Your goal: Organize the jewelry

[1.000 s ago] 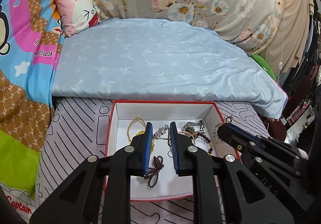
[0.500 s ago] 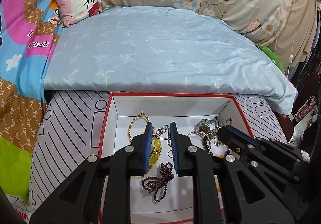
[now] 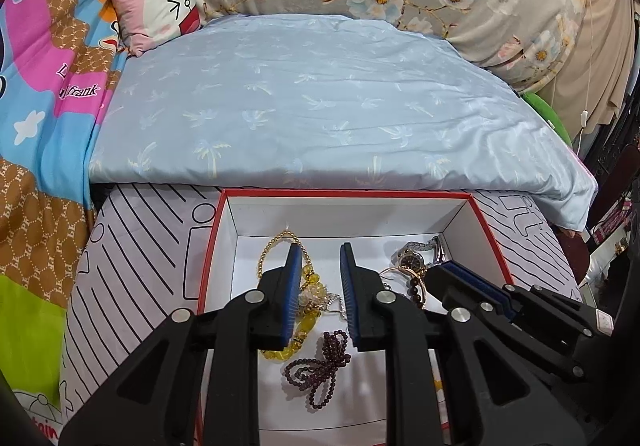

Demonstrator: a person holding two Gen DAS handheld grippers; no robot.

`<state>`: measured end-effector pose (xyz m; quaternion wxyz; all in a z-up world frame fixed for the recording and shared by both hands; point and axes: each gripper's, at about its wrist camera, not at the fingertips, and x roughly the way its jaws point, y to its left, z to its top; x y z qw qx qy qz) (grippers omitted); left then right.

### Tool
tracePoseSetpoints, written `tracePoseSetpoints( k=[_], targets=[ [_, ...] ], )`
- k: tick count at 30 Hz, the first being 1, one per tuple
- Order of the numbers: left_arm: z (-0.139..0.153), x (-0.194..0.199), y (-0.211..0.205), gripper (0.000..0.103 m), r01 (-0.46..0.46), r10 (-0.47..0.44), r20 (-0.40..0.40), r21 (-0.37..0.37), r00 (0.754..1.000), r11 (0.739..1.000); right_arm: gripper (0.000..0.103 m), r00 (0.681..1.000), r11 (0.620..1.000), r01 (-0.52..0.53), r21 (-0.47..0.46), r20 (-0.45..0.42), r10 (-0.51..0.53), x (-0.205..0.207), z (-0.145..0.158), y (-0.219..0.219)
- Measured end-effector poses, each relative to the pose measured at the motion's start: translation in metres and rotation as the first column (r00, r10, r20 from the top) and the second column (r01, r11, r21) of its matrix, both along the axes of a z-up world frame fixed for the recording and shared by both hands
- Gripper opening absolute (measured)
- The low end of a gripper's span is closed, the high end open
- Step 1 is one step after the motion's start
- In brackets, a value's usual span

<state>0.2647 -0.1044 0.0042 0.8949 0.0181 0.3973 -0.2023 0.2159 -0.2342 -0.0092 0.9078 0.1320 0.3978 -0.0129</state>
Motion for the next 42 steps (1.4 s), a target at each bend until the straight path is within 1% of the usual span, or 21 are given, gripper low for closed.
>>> tracePoseSetpoints(
  k=[1, 3, 4, 10, 12, 16, 19, 21, 24, 25, 26, 27, 28, 31, 33, 42],
  targets=[
    [0.000, -0.001, 0.000, 0.026, -0.008, 0.008, 0.003, 0.004, 1.000, 1.000, 0.016, 1.000, 1.000, 0.005, -0.004, 0.001, -0.005, -0.001, 0.001, 0.000],
    [0.001, -0.002, 0.002, 0.034, -0.022, 0.022, 0.009, 0.009, 1.000, 1.000, 0.018, 1.000, 1.000, 0.016, -0.014, 0.003, -0.016, -0.005, 0.003, -0.001],
    [0.002, -0.003, 0.003, 0.035, -0.027, 0.027, 0.010, 0.009, 1.000, 1.000, 0.021, 1.000, 1.000, 0.019, -0.013, 0.003, -0.019, -0.007, 0.004, -0.002],
    [0.009, -0.013, 0.004, 0.036, -0.028, 0.028, 0.027, 0.020, 0.999, 0.999, 0.026, 0.999, 0.999, 0.037, -0.013, 0.000, -0.037, -0.022, 0.008, -0.004],
    [0.012, -0.019, 0.005, 0.038, -0.030, 0.030, 0.033, 0.024, 0.999, 0.999, 0.027, 0.999, 0.999, 0.049, -0.017, 0.002, -0.049, -0.029, 0.011, -0.004],
    [0.017, -0.031, 0.008, 0.040, -0.037, 0.036, 0.033, 0.023, 0.999, 0.999, 0.036, 0.997, 0.996, 0.080, -0.034, 0.003, -0.080, -0.044, 0.017, -0.004],
    [0.021, -0.041, 0.011, 0.043, -0.039, 0.039, 0.034, 0.025, 0.999, 0.999, 0.037, 0.996, 0.996, 0.088, -0.022, 0.004, -0.088, -0.055, 0.019, -0.004],
    [0.022, -0.048, 0.013, 0.048, -0.047, 0.046, 0.039, 0.029, 0.998, 0.998, 0.038, 0.996, 0.995, 0.094, -0.021, 0.005, -0.094, -0.063, 0.020, -0.004],
    [0.024, -0.058, 0.017, 0.050, -0.049, 0.048, 0.035, 0.027, 0.998, 0.998, 0.043, 0.995, 0.994, 0.103, -0.020, 0.003, -0.103, -0.074, 0.022, -0.004],
    [0.025, -0.060, 0.017, 0.050, -0.048, 0.047, 0.034, 0.026, 0.998, 0.999, 0.044, 0.995, 0.994, 0.103, -0.021, 0.000, -0.103, -0.078, 0.022, -0.003],
    [0.026, -0.064, 0.018, 0.053, -0.046, 0.045, 0.032, 0.024, 0.998, 0.999, 0.052, 0.995, 0.995, 0.099, -0.025, -0.001, -0.099, -0.082, 0.022, -0.002],
    [0.027, -0.069, 0.018, 0.059, -0.037, 0.037, 0.031, 0.022, 0.999, 0.999, 0.055, 0.995, 0.995, 0.096, -0.029, 0.000, -0.096, -0.086, 0.022, 0.001],
    [0.027, -0.074, 0.018, 0.060, -0.031, 0.030, 0.035, 0.025, 0.999, 0.999, 0.057, 0.996, 0.995, 0.094, -0.035, 0.003, -0.094, -0.089, 0.023, 0.004],
    [0.030, -0.090, 0.012, 0.060, -0.003, 0.001, 0.049, 0.038, 0.999, 0.999, 0.057, 0.997, 0.994, 0.075, -0.075, 0.005, -0.075, -0.099, 0.026, 0.014],
    [0.031, -0.098, 0.011, 0.060, -0.002, 0.000, 0.054, 0.046, 0.999, 0.999, 0.057, 0.997, 0.993, 0.074, -0.091, 0.008, -0.074, -0.107, 0.027, 0.019],
    [0.037, -0.125, 0.029, 0.060, -0.032, 0.028, 0.068, 0.063, 0.997, 0.997, 0.058, 0.994, 0.991, 0.112, -0.068, -0.003, -0.112, -0.139, 0.028, 0.015]
  ],
)
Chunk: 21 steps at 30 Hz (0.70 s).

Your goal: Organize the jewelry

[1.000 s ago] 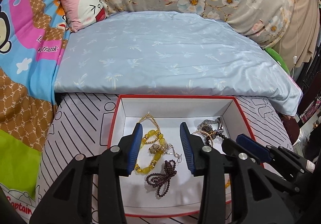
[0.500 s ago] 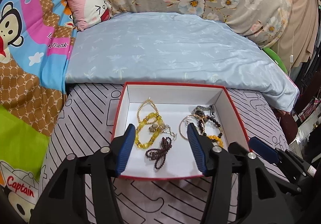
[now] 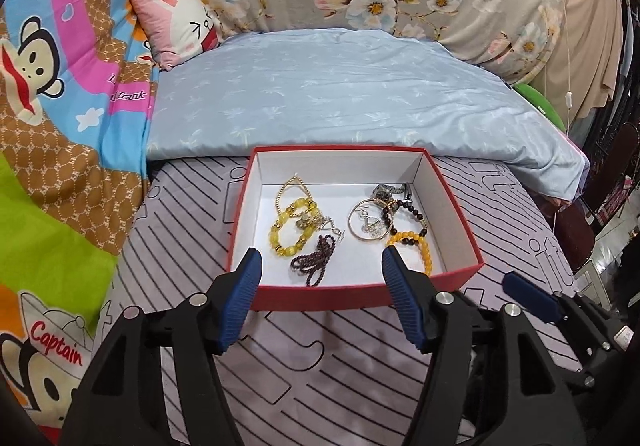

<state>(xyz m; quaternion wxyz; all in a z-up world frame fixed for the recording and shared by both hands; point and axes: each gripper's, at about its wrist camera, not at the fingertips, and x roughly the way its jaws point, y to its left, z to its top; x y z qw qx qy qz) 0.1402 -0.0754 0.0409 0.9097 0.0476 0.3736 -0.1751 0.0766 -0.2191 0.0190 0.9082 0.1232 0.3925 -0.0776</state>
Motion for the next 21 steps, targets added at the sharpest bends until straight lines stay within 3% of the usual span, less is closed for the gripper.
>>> tracePoseSetpoints(
  k=[21],
  targets=[
    [0.004, -0.047, 0.044, 0.072, -0.067, 0.067, 0.000, 0.019, 0.998, 0.998, 0.072, 1.000, 0.999, 0.016, -0.051, -0.008, -0.016, -0.048, 0.013, 0.023]
  ],
)
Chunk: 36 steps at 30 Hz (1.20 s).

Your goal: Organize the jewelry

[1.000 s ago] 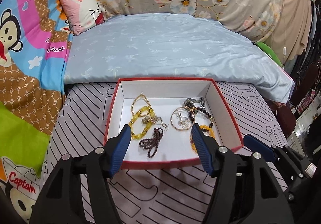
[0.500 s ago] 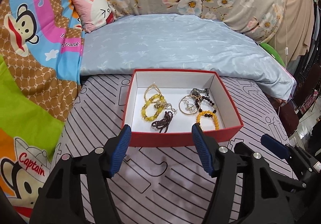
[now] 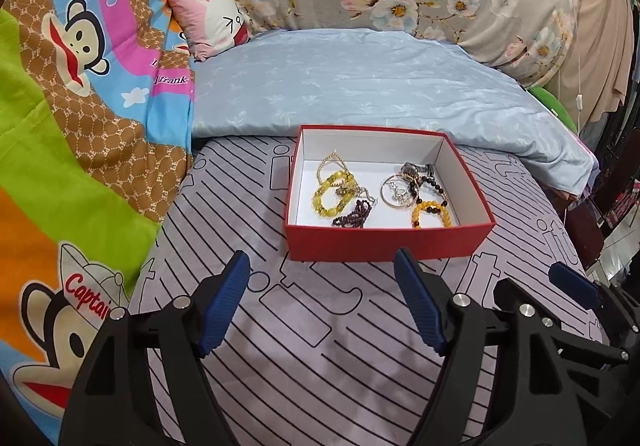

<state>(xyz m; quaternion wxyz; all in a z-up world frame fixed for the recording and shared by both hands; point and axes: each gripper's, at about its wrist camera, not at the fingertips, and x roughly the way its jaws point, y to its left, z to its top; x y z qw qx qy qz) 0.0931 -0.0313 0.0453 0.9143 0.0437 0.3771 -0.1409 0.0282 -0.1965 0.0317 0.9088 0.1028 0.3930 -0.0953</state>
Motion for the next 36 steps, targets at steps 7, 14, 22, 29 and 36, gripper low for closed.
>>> tracePoseSetpoints(
  k=[7, 14, 22, 29, 36],
  targets=[
    [-0.003, -0.014, 0.003, 0.075, -0.008, 0.008, 0.003, 0.015, 1.000, 1.000, 0.074, 1.000, 1.000, 0.017, -0.023, 0.001, -0.017, -0.013, 0.001, 0.004],
    [-0.004, -0.021, 0.007, 0.087, -0.039, 0.039, 0.003, 0.026, 0.999, 0.999, 0.077, 0.999, 0.999, 0.036, -0.032, 0.001, -0.036, -0.023, 0.001, 0.006],
    [-0.005, -0.026, 0.012, 0.092, -0.062, 0.061, 0.006, 0.033, 0.998, 0.998, 0.080, 0.999, 0.998, 0.046, -0.052, 0.001, -0.046, -0.028, 0.002, 0.009],
    [-0.008, -0.025, 0.013, 0.092, -0.055, 0.055, -0.011, 0.027, 0.998, 0.998, 0.081, 0.999, 0.998, 0.050, -0.036, -0.005, -0.050, -0.028, -0.001, 0.007],
    [-0.012, -0.025, 0.014, 0.092, -0.052, 0.052, -0.024, 0.025, 0.998, 0.998, 0.081, 0.999, 0.997, 0.052, -0.056, -0.007, -0.053, -0.031, -0.002, 0.010]
  ],
)
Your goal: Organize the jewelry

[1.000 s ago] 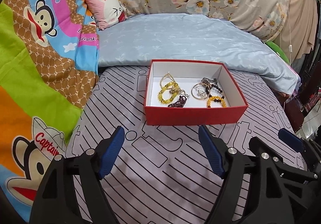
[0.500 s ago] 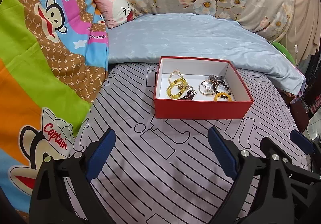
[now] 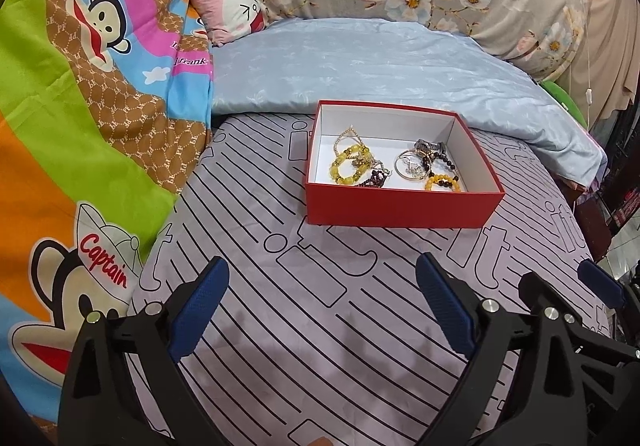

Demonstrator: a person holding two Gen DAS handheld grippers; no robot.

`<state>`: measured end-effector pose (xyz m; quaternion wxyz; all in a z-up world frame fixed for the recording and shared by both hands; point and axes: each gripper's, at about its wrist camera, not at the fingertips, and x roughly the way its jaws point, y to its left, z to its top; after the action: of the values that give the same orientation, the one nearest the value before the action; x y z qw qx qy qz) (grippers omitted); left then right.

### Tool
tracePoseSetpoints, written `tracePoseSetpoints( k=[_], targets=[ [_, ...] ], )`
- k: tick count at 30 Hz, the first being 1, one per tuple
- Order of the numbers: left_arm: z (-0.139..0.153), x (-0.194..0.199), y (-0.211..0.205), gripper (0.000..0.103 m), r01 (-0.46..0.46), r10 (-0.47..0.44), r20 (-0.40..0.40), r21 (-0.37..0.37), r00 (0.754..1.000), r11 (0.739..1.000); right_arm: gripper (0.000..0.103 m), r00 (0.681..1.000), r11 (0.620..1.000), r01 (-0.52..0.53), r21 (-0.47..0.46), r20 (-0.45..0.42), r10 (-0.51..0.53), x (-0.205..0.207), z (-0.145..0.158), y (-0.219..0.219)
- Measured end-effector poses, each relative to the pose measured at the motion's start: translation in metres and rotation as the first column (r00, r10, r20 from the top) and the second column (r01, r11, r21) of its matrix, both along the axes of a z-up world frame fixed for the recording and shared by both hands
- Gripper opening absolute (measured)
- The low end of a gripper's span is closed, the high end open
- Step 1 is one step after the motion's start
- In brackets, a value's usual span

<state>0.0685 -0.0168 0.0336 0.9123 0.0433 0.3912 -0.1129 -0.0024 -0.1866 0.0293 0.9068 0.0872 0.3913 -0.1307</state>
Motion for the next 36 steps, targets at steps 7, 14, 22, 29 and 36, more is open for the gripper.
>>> tracePoseSetpoints(
  k=[7, 14, 22, 29, 36],
  targets=[
    [-0.0018, -0.0012, -0.0003, 0.092, -0.002, 0.002, -0.003, 0.012, 1.000, 1.000, 0.081, 1.000, 1.000, -0.002, -0.007, -0.003, 0.002, 0.0006, -0.0002, 0.0006],
    [-0.0015, -0.0019, -0.0022, 0.092, -0.005, 0.005, 0.009, 0.040, 1.000, 0.999, 0.081, 1.000, 1.000, -0.003, -0.010, -0.003, 0.003, 0.0002, -0.0012, 0.0014],
    [-0.0009, -0.0037, -0.0034, 0.092, -0.007, 0.005, 0.026, 0.068, 1.000, 0.998, 0.081, 1.000, 1.000, -0.007, -0.012, -0.007, 0.007, 0.0003, -0.0026, 0.0027],
    [-0.0018, -0.0037, -0.0044, 0.092, -0.004, 0.002, 0.025, 0.078, 1.000, 0.997, 0.081, 1.000, 1.000, -0.008, -0.012, -0.007, 0.008, 0.0003, -0.0032, 0.0035],
    [-0.0056, -0.0045, -0.0047, 0.092, -0.031, 0.028, 0.027, 0.092, 0.999, 0.995, 0.081, 1.000, 1.000, -0.013, -0.013, -0.011, 0.013, -0.0007, -0.0061, 0.0060]
  ],
)
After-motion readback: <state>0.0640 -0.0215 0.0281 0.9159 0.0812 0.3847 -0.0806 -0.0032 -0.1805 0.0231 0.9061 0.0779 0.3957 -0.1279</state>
